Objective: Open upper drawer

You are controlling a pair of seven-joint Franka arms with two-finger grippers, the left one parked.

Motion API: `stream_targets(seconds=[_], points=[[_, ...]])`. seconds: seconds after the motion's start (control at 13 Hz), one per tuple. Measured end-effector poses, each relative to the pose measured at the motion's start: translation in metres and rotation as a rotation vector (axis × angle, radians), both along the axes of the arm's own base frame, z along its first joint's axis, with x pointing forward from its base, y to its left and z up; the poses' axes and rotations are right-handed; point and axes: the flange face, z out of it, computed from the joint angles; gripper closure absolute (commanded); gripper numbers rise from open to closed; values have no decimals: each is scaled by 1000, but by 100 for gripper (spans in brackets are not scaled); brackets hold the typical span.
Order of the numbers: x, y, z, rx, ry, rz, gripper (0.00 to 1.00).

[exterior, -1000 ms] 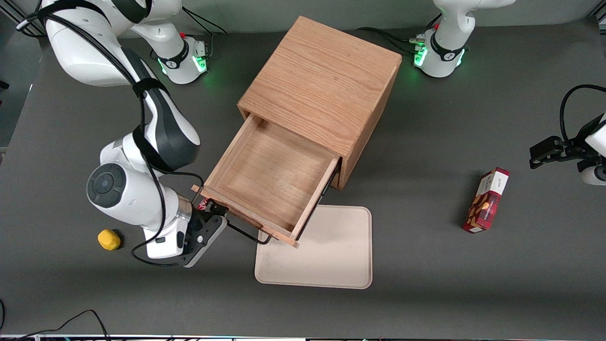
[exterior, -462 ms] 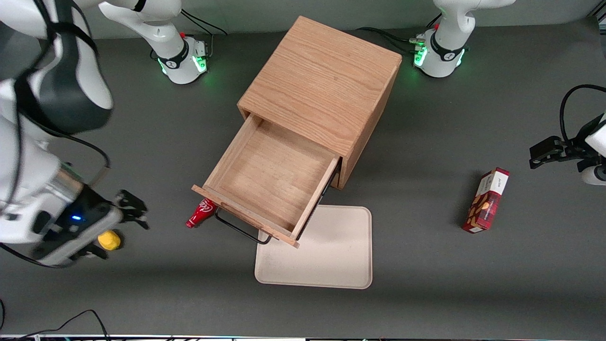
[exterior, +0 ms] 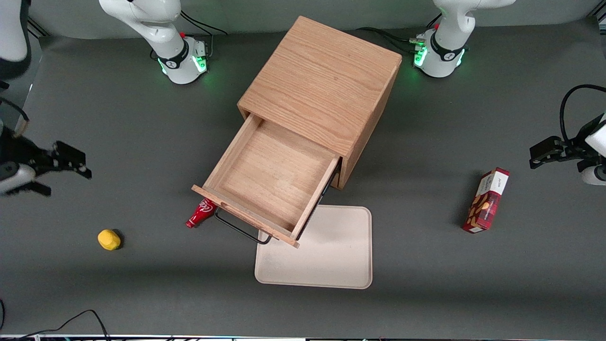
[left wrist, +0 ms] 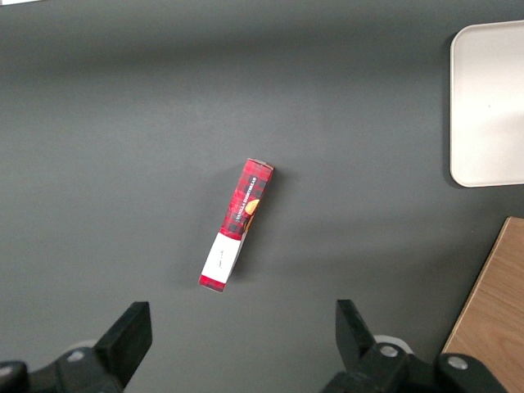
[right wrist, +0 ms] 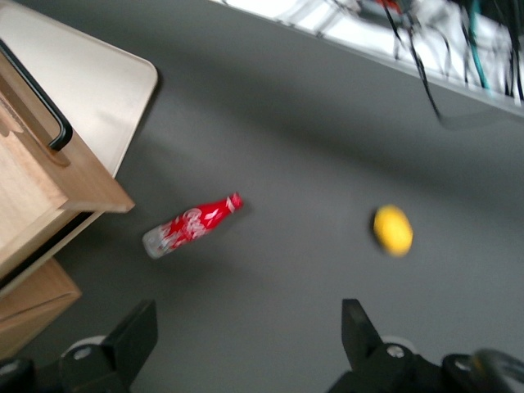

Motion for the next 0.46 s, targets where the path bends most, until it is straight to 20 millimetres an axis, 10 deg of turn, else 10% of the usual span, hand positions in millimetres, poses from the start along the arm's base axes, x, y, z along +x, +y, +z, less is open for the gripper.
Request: stream_targets(seconds=[0.46], points=[[-75,9,18,-38,79,-251,0]])
